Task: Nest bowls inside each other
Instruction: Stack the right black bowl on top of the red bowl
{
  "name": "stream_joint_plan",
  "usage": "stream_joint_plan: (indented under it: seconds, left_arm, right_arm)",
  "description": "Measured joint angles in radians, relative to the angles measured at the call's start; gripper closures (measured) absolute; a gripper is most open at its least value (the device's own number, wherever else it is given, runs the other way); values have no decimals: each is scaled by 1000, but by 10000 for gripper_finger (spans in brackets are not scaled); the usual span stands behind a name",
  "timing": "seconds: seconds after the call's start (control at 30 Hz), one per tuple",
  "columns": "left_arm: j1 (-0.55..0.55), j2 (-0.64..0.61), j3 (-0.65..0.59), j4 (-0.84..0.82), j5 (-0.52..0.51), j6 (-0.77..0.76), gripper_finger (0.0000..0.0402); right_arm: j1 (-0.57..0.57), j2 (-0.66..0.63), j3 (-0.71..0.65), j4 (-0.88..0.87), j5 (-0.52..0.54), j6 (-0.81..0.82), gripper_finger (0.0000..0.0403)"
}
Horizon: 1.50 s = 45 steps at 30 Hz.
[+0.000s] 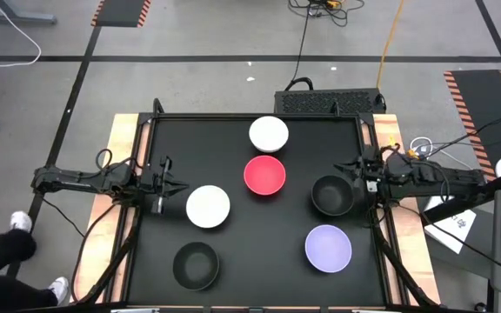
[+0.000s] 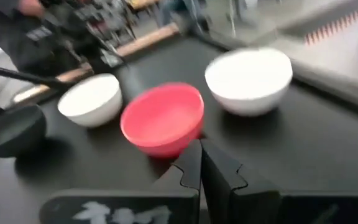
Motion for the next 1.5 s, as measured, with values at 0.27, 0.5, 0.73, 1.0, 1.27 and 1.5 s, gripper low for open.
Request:
stream_joint_plan:
  seconds: [0.27, 0.5, 0.73, 1.0, 1.27, 1.5]
  left_arm:
    - [0, 0, 0, -2, 0, -2, 380]
    - [0, 0, 0, -16, 0, -6, 380]
    - [0, 0, 0, -44, 0, -5, 380]
    - [0, 0, 0, -62, 0, -5, 380]
    - [0, 0, 0, -62, 1, -5, 380]
    - [0, 0, 0, -63, 1, -5, 380]
  right_arm:
    - [-8, 199, 36, -82, -60, 183, 382]
    - [-52, 348, 121, -151, -124, 199, 323]
    - [-116, 456, 214, -336, -148, 181, 257]
    - [-197, 536, 225, -412, -250, 163, 237]
    - [-257, 595, 225, -467, -329, 121, 239]
    - [-298, 636, 225, -471, -331, 84, 240]
